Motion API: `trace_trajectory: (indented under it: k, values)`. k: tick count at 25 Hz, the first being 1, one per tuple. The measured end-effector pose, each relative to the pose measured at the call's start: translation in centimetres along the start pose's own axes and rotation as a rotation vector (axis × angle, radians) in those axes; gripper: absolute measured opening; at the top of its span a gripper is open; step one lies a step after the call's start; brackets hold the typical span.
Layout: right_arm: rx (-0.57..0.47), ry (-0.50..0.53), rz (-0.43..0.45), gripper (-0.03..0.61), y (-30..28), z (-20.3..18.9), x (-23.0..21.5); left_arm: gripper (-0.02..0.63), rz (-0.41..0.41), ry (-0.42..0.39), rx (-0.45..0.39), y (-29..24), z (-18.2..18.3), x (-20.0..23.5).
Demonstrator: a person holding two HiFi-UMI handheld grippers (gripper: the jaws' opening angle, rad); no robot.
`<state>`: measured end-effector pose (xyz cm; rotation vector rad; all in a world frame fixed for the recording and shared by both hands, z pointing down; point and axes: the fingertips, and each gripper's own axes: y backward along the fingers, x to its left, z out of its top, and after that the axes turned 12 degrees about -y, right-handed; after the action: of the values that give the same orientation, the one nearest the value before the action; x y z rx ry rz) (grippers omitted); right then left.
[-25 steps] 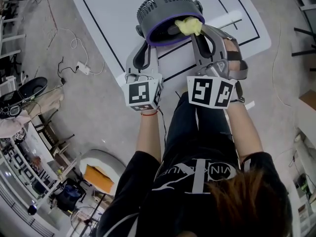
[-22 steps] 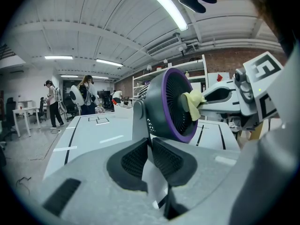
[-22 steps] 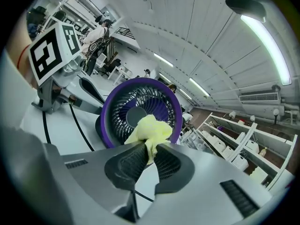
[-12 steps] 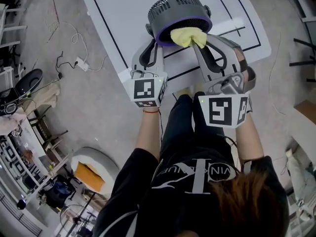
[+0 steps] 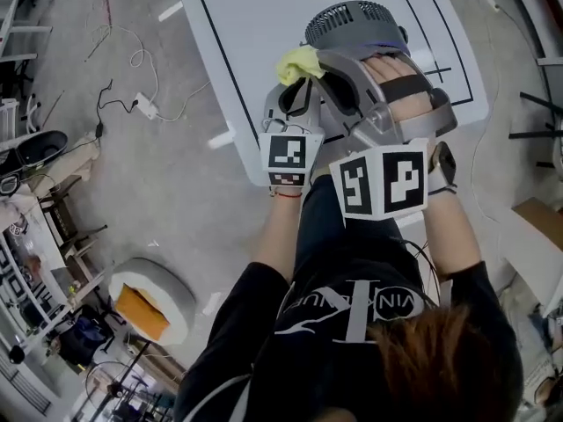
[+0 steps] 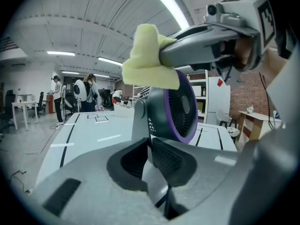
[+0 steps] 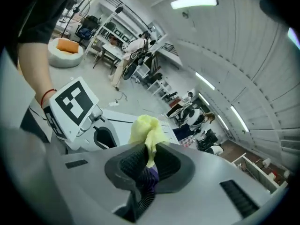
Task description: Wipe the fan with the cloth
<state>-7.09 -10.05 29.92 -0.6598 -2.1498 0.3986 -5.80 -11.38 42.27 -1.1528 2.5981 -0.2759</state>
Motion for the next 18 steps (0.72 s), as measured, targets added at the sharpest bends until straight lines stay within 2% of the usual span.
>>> trace_trajectory:
  k: [4, 8, 18]
  values:
    - [0.15, 0.063, 0.073, 0.032, -2.4, -1.2, 0.8, 0.035, -0.006, 0.016, -0.004, -0.5, -0.4, 0.0]
    - [0.214, 0.07, 0.101, 0.031, -3.8, -0.9, 0.1, 0.035, -0.015, 0.028, 0.0, -0.8, -0.2, 1.1]
    - [0.214, -0.095, -0.016, 0.029, -1.9, -2.2, -4.1, 0.034, -0.027, 0.029, 0.011, -0.8, -1.3, 1.2]
